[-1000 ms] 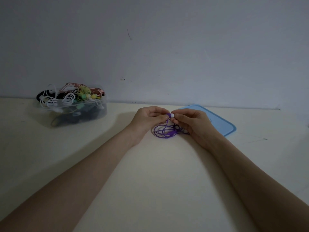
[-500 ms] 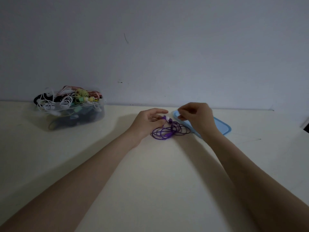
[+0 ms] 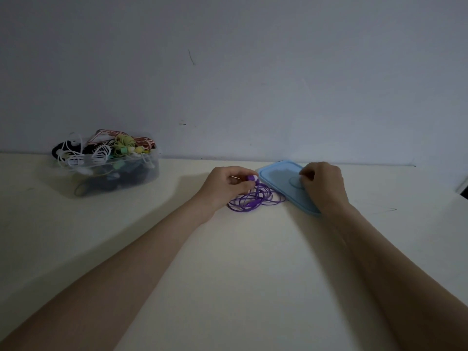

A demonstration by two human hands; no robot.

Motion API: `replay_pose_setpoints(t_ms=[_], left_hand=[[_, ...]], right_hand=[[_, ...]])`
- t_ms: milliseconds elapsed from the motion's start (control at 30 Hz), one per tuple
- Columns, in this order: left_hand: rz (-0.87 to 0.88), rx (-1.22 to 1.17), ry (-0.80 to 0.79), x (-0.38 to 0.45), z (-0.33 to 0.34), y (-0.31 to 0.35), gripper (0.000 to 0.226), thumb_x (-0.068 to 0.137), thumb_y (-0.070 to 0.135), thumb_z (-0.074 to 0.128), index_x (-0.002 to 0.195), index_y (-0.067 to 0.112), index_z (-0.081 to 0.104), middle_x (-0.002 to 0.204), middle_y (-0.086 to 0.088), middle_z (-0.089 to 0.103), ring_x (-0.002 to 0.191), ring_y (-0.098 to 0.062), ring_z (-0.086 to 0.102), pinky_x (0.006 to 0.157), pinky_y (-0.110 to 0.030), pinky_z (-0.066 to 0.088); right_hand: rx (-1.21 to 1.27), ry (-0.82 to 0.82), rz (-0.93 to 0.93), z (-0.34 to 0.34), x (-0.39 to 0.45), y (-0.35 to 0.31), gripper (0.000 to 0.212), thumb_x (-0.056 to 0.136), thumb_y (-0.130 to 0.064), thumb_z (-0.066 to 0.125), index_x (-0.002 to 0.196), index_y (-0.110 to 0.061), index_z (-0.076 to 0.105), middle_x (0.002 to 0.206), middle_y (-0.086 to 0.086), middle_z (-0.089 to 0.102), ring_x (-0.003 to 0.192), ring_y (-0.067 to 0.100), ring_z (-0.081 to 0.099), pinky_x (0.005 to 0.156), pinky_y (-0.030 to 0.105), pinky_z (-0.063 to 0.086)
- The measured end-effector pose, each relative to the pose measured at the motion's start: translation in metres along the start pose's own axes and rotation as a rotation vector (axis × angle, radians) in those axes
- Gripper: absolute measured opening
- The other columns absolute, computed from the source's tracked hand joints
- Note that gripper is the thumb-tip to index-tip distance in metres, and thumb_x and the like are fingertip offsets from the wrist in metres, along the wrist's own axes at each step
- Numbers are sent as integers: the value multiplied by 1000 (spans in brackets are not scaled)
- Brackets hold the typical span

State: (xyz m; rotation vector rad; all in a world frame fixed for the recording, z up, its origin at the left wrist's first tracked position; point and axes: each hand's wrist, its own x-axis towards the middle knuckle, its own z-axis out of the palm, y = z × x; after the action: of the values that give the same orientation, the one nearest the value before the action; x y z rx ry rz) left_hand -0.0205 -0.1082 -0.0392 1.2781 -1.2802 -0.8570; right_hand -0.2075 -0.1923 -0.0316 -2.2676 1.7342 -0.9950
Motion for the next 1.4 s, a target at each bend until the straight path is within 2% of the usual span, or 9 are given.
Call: replay_pose_setpoints(t_ms=[233, 300, 433, 667, 867, 1033, 1200, 1333, 1400], left_hand=[[38, 82, 146, 3, -1, -6, 21, 72, 5, 77, 74, 21, 64, 74, 0, 63, 67, -11, 59, 73, -27, 49], [50, 124, 200, 5, -2, -8, 26, 70, 7, 78, 71, 23, 58, 78, 0, 60, 71, -15, 56, 70, -31, 47], [62, 231, 294, 7, -8, -9, 35, 70, 8, 77, 68, 23, 46, 87, 2, 58, 74, -12, 55, 65, -24, 43], [49, 222, 240, 5, -9, -8, 33, 69, 3, 78, 67, 19, 49, 72, 5, 57, 51, 5, 53, 48, -10, 39], [3, 229, 197, 5, -12, -6, 26, 76, 1, 71, 76, 22, 55, 79, 6, 60, 69, -10, 58, 65, -20, 45], [22, 220, 175, 4, -14, -7, 21, 81, -3, 65, 96, 11, 68, 94, -7, 67, 84, -16, 62, 86, -27, 49], [30, 389, 197, 3, -11, -9, 22, 85, 1, 59, 103, 9, 69, 97, -4, 68, 83, -12, 61, 74, -11, 45], [80, 573, 218, 2, -9, -8, 32, 85, 0, 54, 113, 10, 64, 113, -9, 59, 104, -19, 56, 77, -10, 35], [159, 624, 249, 1, -7, -5, 28, 85, 1, 55, 109, 11, 66, 110, -7, 57, 103, -18, 55, 77, -12, 35]], right_hand=[[186, -20, -121, 10, -6, -28, 15, 87, -8, 59, 98, -4, 70, 101, 11, 68, 92, 22, 62, 76, 18, 38], [208, -61, -169, 17, -12, -38, 15, 87, -9, 60, 97, -5, 70, 102, 11, 67, 93, 23, 62, 77, 21, 40], [149, -119, -243, 27, -19, -48, 16, 88, -10, 58, 98, -7, 71, 105, 13, 65, 99, 28, 57, 75, 24, 35], [139, -169, -355, 27, -25, -47, 19, 90, -6, 55, 101, -7, 70, 108, 7, 68, 106, 25, 52, 75, 13, 25], [223, -179, -351, 24, -27, -45, 17, 89, -4, 56, 99, -6, 70, 99, 6, 70, 86, 14, 55, 69, 6, 32], [380, -157, -257, 24, -24, -43, 16, 88, -5, 57, 94, -8, 71, 87, 0, 68, 81, 12, 61, 66, 1, 38], [385, -183, -208, 21, -20, -43, 16, 89, -6, 55, 95, -7, 70, 83, -6, 62, 75, 5, 54, 63, -1, 37], [370, -220, -209, 25, -18, -40, 16, 89, -7, 55, 95, -9, 70, 88, -1, 67, 80, 9, 56, 64, -1, 37], [388, -203, -196, 25, -17, -39, 16, 89, -8, 55, 94, -10, 70, 85, -2, 66, 79, 9, 57, 63, 0, 37]])
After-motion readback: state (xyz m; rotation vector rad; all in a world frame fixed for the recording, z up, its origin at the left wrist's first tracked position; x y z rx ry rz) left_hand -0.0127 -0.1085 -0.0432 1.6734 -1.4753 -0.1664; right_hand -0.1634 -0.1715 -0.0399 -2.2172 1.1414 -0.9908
